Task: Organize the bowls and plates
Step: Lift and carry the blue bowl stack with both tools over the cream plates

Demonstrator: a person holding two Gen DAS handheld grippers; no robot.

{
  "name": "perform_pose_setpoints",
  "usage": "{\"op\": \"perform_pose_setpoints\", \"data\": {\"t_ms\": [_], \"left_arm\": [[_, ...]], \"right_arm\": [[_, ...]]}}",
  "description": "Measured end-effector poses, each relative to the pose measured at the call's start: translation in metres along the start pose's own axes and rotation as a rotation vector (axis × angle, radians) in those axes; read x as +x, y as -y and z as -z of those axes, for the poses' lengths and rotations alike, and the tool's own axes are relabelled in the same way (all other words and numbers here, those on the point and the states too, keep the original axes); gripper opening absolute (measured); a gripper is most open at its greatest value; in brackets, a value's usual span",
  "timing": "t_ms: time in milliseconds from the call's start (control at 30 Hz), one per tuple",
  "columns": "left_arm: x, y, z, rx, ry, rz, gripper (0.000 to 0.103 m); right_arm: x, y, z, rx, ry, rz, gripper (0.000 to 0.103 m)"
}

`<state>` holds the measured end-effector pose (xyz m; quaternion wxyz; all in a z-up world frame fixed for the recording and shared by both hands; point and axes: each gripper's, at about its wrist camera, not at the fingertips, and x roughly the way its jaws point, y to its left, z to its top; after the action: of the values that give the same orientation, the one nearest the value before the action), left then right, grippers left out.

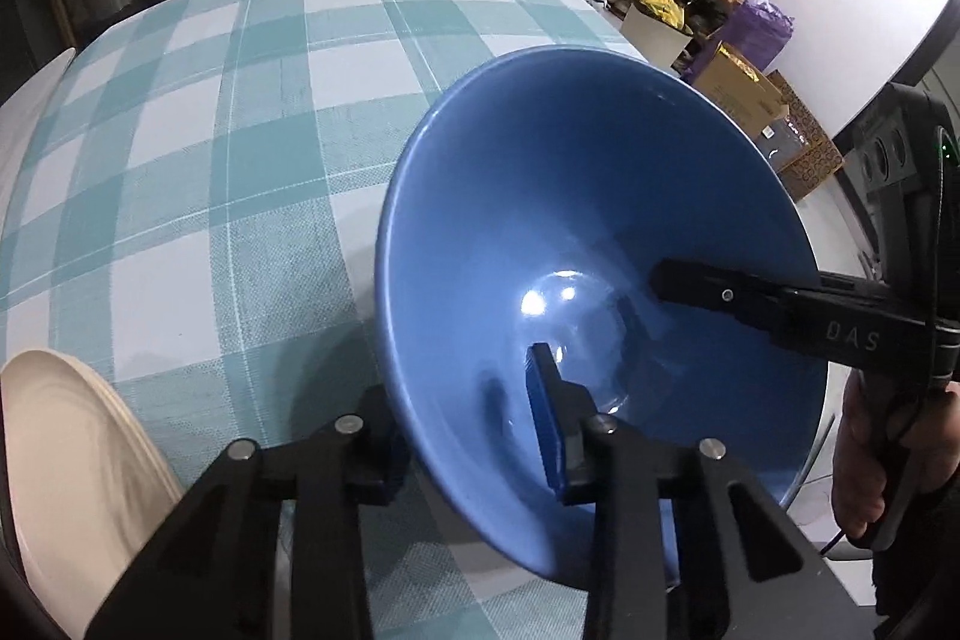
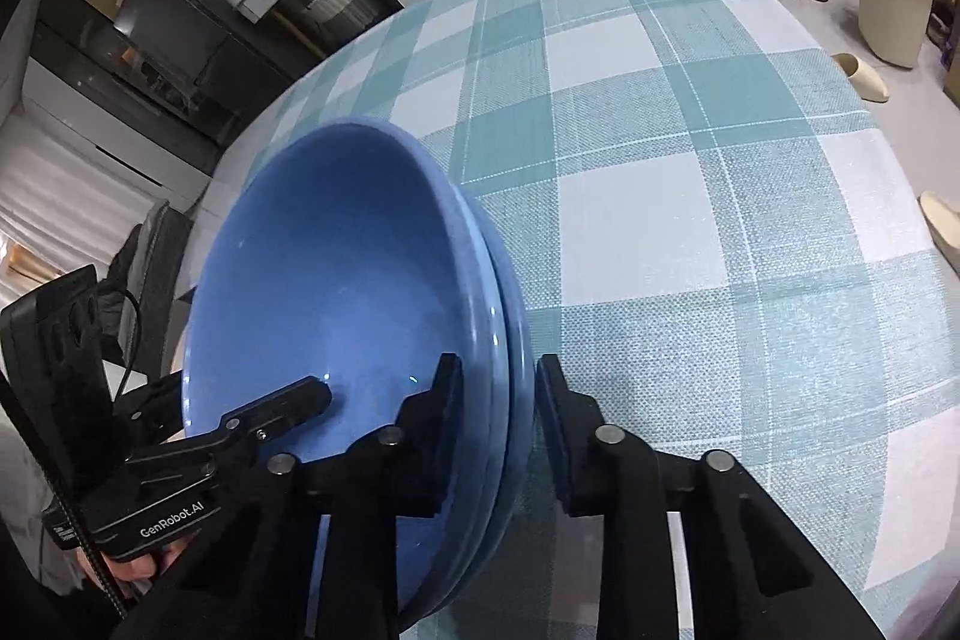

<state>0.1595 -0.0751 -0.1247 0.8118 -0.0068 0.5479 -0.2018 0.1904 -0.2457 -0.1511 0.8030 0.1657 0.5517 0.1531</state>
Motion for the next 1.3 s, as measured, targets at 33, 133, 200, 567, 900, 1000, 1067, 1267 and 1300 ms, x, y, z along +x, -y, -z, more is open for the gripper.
{"op": "perform_pose_setpoints", "data": {"t_ms": [33, 133, 200, 567, 900, 1000, 1067, 1267, 1300], "left_arm": [[0.0, -0.001, -0.001, -0.001, -0.004, 0.005, 0.029], [-0.001, -0.005, -0.003, -0.016, -0.021, 0.015, 0.024], [-0.001, -0.003, -0.002, -0.009, -0.024, 0.0, 0.024], [0.001, -0.002, -0.008, 0.033, -0.049, -0.02, 0.024], [0.018, -0.004, -0.026, 0.106, -0.223, -0.017, 0.019], [0.022, -0.006, -0.03, 0.091, -0.277, -0.011, 0.019], [0.023, -0.007, -0.034, 0.079, -0.304, -0.006, 0.019], [0.026, -0.014, -0.039, 0.024, -0.352, 0.013, 0.019], [0.026, -0.015, -0.039, 0.014, -0.356, 0.013, 0.019]], "right_arm": [[0.0, -0.001, 0.0, -0.005, -0.005, 0.013, 0.021], [-0.001, -0.003, 0.0, -0.011, -0.008, 0.034, 0.017], [-0.002, -0.003, 0.0, -0.012, -0.01, 0.044, 0.016], [0.007, -0.012, -0.01, -0.103, -0.093, 0.104, 0.013], [0.016, -0.031, -0.019, -0.274, -0.199, 0.225, 0.014], [0.017, -0.035, -0.021, -0.288, -0.204, 0.249, 0.014], [0.018, -0.036, -0.024, -0.287, -0.219, 0.258, 0.014], [0.02, -0.042, -0.029, -0.286, -0.243, 0.287, 0.014], [0.02, -0.041, -0.03, -0.281, -0.248, 0.287, 0.014]]}}
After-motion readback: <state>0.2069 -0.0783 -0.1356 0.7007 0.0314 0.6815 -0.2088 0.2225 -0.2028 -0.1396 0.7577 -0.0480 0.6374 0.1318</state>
